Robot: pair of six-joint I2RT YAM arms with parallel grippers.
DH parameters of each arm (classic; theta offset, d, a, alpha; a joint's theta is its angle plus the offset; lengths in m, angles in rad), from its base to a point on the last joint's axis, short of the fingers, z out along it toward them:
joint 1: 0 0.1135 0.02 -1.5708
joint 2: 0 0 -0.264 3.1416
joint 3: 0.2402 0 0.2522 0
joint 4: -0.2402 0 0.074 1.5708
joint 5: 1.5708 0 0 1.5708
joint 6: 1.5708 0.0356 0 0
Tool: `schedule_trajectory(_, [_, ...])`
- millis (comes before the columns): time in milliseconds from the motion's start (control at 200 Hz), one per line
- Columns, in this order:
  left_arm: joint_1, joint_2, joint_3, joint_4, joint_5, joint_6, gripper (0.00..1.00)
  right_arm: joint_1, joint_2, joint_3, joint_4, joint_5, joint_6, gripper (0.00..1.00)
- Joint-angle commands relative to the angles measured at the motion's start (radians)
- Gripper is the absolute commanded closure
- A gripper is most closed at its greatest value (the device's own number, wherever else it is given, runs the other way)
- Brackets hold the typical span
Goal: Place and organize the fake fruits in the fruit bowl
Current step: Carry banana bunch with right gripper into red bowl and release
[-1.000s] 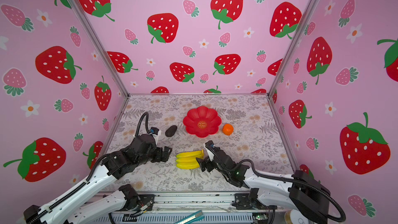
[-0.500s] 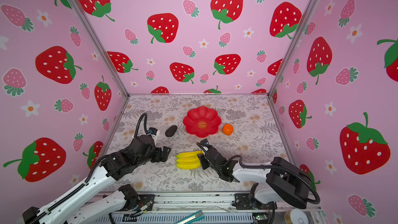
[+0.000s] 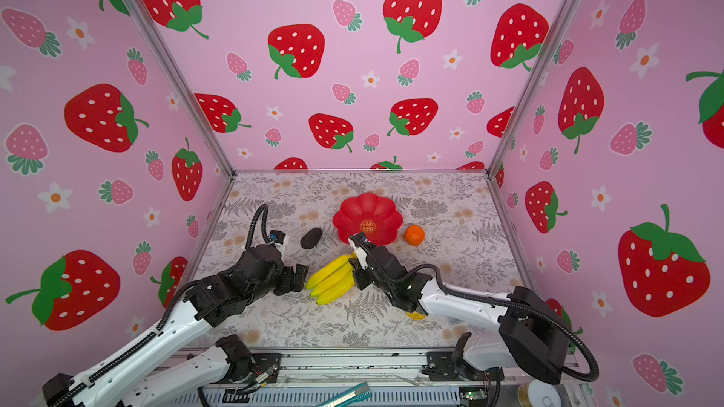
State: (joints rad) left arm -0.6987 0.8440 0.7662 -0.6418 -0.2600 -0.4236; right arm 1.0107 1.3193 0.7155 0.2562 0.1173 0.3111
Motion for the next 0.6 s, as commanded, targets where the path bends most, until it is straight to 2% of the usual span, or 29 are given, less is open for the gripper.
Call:
schedule_trajectory(0, [-0.001,0.034,0.054,0.064,-0.049,0.036,0.01,-0.125,0.016,0.105,-0.074,-0.048,-0.069,0.98])
schedule_trajectory(245, [0.000,0.190,0.140,0.179,-0.024,0.104,0.01,-0.342,0.233,0.309,-0.117,0.027,-0.155,1.00])
schedule_trajectory(430, [0.002,0.304,0.185,0.313,0.087,0.180,0.01,-0.425,0.374,0.368,-0.037,-0.004,-0.150,1.00])
schedule_trajectory(595, [0.015,0.402,0.257,0.294,0.039,0.231,0.01,-0.442,0.484,0.436,-0.062,-0.032,-0.168,1.00])
